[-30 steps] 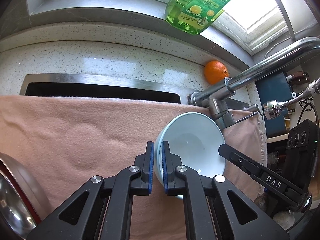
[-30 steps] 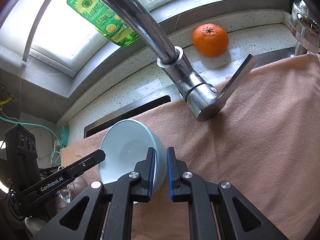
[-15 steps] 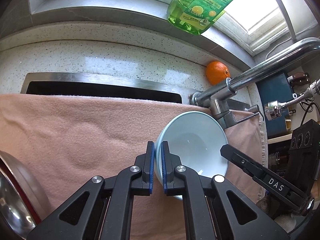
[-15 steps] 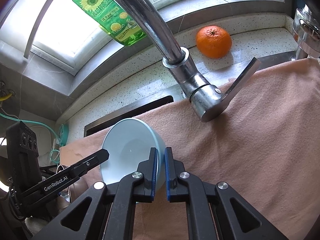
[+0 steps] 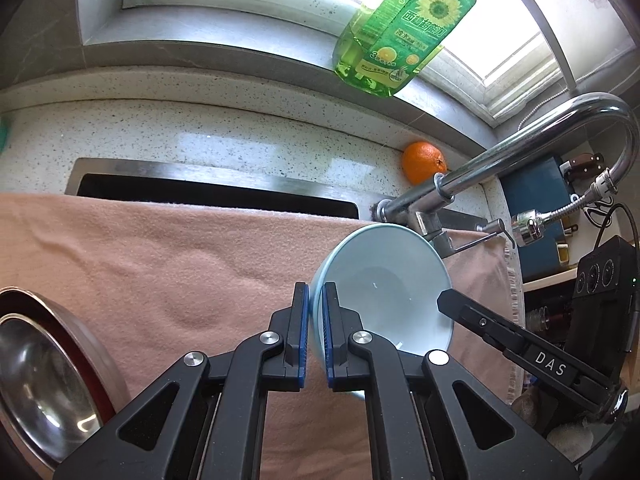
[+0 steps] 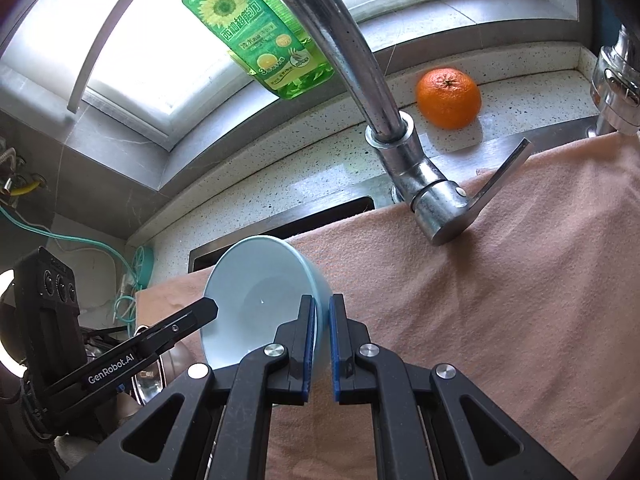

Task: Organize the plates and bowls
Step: 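Lift the pale blue bowl with both tools and carry it toward the steel bowls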

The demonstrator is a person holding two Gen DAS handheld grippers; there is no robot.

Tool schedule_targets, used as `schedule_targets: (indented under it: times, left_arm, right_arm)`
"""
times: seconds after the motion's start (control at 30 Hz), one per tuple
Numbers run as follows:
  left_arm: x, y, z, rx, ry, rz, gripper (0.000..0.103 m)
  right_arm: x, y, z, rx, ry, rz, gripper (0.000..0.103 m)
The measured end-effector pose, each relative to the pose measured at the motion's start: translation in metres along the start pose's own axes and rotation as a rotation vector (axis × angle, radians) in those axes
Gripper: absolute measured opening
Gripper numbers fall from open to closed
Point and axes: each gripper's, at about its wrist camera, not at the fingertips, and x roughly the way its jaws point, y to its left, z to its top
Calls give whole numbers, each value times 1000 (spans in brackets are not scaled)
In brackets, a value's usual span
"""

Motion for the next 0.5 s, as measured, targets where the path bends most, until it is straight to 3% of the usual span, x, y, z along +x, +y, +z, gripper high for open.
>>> schedule_targets:
  times: [0.5]
  left_arm:
    - [-45, 20, -11, -24, -64, -9, 5]
  right_arm:
    - [-17, 40, -14, -53, -12, 34, 7]
